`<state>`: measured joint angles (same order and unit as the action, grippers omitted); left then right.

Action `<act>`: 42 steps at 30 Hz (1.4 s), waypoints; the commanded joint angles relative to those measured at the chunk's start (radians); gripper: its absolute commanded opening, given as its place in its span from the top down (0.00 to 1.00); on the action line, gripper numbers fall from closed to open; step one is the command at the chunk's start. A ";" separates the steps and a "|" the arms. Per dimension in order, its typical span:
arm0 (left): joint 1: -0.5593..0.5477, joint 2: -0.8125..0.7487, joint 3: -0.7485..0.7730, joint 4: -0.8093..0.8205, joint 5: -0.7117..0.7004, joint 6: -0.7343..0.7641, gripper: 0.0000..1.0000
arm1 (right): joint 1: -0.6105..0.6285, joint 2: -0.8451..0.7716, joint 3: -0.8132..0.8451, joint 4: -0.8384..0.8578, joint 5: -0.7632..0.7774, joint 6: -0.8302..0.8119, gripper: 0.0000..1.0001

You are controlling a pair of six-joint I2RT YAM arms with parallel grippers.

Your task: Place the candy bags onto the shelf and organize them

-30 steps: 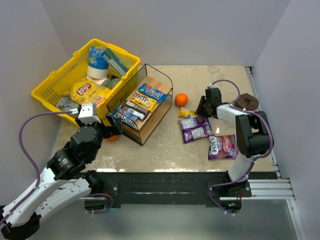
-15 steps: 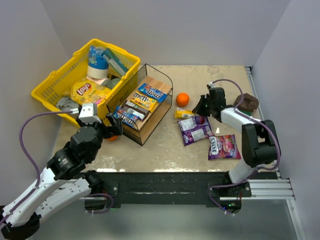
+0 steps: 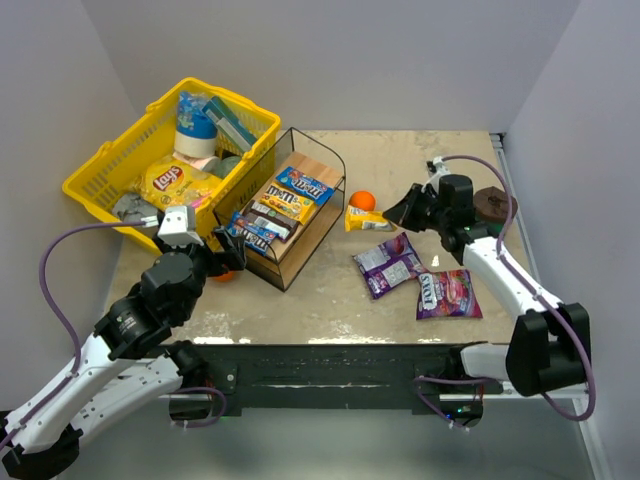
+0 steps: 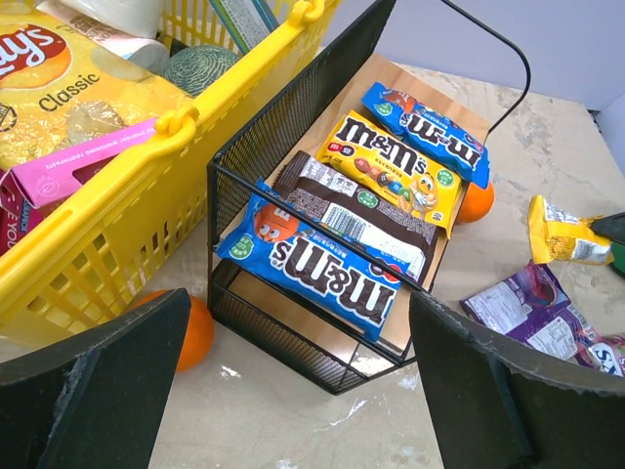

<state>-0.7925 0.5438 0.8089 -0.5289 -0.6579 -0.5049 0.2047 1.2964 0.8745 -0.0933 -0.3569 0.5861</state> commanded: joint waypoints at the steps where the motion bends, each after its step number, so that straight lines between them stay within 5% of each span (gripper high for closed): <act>1: -0.002 0.004 -0.002 0.050 0.003 0.011 0.00 | 0.005 -0.080 0.044 -0.026 -0.040 0.078 1.00; 13: -0.004 -0.005 0.001 0.049 0.000 0.009 0.00 | 0.220 0.018 0.248 0.058 0.160 0.339 1.00; 42: -0.002 -0.033 -0.008 0.037 -0.012 0.000 0.00 | 0.306 0.343 0.478 0.113 0.476 0.612 1.00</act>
<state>-0.7929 0.5194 0.8047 -0.5179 -0.6579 -0.5049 0.5087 1.6344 1.3006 -0.0196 0.0429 1.1603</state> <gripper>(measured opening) 0.994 0.007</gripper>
